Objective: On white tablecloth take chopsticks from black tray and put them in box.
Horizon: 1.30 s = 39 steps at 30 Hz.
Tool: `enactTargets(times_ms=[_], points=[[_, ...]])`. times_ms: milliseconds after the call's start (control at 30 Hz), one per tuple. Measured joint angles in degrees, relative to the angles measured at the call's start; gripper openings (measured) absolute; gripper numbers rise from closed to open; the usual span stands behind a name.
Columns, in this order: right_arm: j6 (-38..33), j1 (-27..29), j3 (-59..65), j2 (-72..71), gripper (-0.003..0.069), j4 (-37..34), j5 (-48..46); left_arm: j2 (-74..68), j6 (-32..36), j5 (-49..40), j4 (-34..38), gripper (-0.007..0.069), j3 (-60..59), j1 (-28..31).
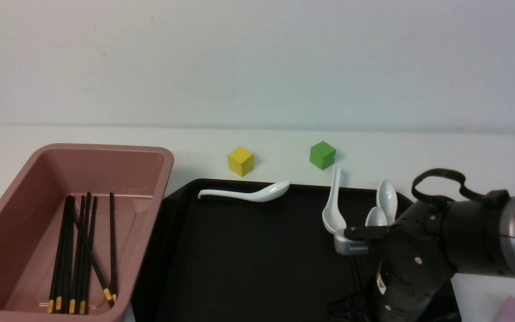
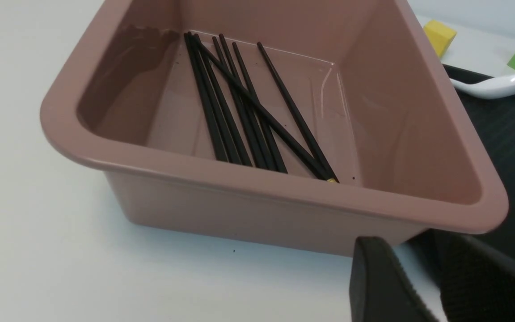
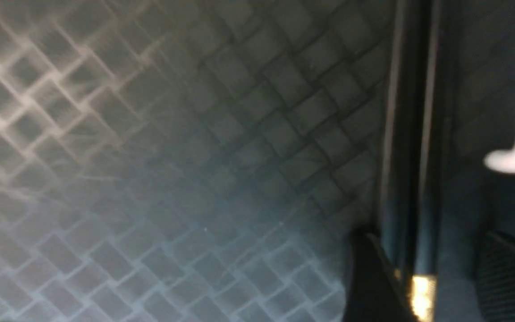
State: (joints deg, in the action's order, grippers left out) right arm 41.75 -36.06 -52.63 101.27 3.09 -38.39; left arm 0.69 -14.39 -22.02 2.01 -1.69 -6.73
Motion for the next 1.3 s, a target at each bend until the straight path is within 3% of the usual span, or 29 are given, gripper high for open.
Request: enactTargets(times_ms=[133,300,800,1033,1300], points=[[0.08,0.0,-0.35,0.48,0.03,-0.52,-0.05,0.0,0.0,0.0,0.0,0.0235,0.0,0.0],[-0.96,0.0,-0.46,0.53,0.0139,-1.18,-0.34,0.0,0.0,0.0,0.0,0.0235,0.0,0.0],[-19.74,0.0,-3.6,-9.65,0.0144,-20.51,-4.45,0.0,0.0,0.0,0.0,0.0235,0.0,0.0],[-31.06,-0.76,-15.09,-9.54,0.0144,-29.84,-7.59,0.0,0.0,0.0,0.0,0.0235,0.0,0.0],[-46.55,-9.78,-35.44,2.79,0.0144,-40.83,1.58,0.0,-0.05,0.0,0.0,0.0235,0.0,0.0]])
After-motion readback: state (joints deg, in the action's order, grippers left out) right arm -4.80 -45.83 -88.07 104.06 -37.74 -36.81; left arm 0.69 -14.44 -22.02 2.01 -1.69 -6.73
